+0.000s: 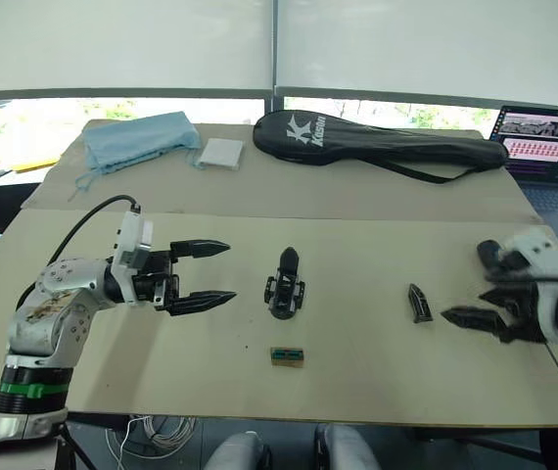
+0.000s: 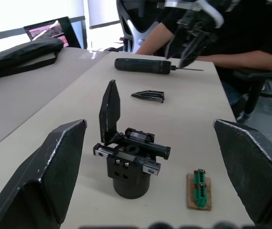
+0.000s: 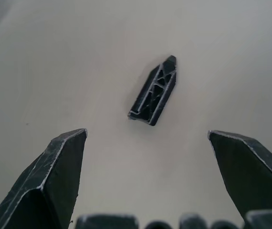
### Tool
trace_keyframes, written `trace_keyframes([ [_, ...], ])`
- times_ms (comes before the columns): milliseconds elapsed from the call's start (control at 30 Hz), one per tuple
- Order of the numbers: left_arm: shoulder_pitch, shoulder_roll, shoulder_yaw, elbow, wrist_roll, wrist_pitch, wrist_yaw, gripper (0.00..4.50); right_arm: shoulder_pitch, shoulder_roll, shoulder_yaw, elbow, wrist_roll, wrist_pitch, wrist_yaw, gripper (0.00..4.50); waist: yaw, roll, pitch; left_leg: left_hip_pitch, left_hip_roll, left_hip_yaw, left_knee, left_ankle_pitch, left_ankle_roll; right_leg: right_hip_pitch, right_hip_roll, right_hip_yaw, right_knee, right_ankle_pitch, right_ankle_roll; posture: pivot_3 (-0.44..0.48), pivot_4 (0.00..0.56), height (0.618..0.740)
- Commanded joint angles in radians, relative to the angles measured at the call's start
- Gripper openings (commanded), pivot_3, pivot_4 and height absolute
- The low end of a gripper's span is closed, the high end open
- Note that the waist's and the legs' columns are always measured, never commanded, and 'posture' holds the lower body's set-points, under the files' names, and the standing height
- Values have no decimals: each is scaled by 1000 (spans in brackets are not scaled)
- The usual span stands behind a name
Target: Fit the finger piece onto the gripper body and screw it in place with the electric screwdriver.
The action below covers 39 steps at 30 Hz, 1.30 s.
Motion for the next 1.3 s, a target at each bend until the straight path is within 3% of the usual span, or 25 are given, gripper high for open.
trace_keyframes([
  [33,0,-4,11,-49,-18,4,21,4486,-214,46,168,130,-44,122,8,4500,0,0,0,-1,0,0,0,0,0,-1,0,0,0,0,0,0,150,740],
  [233,19,-8,7,-81,-19,12,34,4486,-431,126,387,317,-198,140,16,4500,5,0,0,-4,0,0,1,0,0,-3,0,-1,0,0,0,0,150,740],
  [467,51,-6,2,-121,-18,13,42,4486,-503,150,565,377,-318,133,79,4500,-1,0,0,-12,-1,0,3,1,-1,-14,-1,-2,2,0,0,0,150,740],
  [733,71,-9,-3,-165,-26,25,57,4486,-514,249,554,450,-355,144,79,4500,-3,0,0,-14,-1,0,5,4,-4,-15,0,-2,3,2,-2,0,150,740],
  [1067,82,-6,-2,-180,-28,23,66,4486,-465,290,553,462,-419,144,41,4500,-3,-1,-1,-14,-1,0,6,4,-3,-14,0,-2,3,4,-1,0,150,740],
  [1300,92,2,7,-179,-28,17,60,4500,-412,263,567,372,-391,144,69,2300,-2,-2,-1,-14,-1,0,6,4,-3,-14,0,-2,3,4,-1,0,150,740],
])
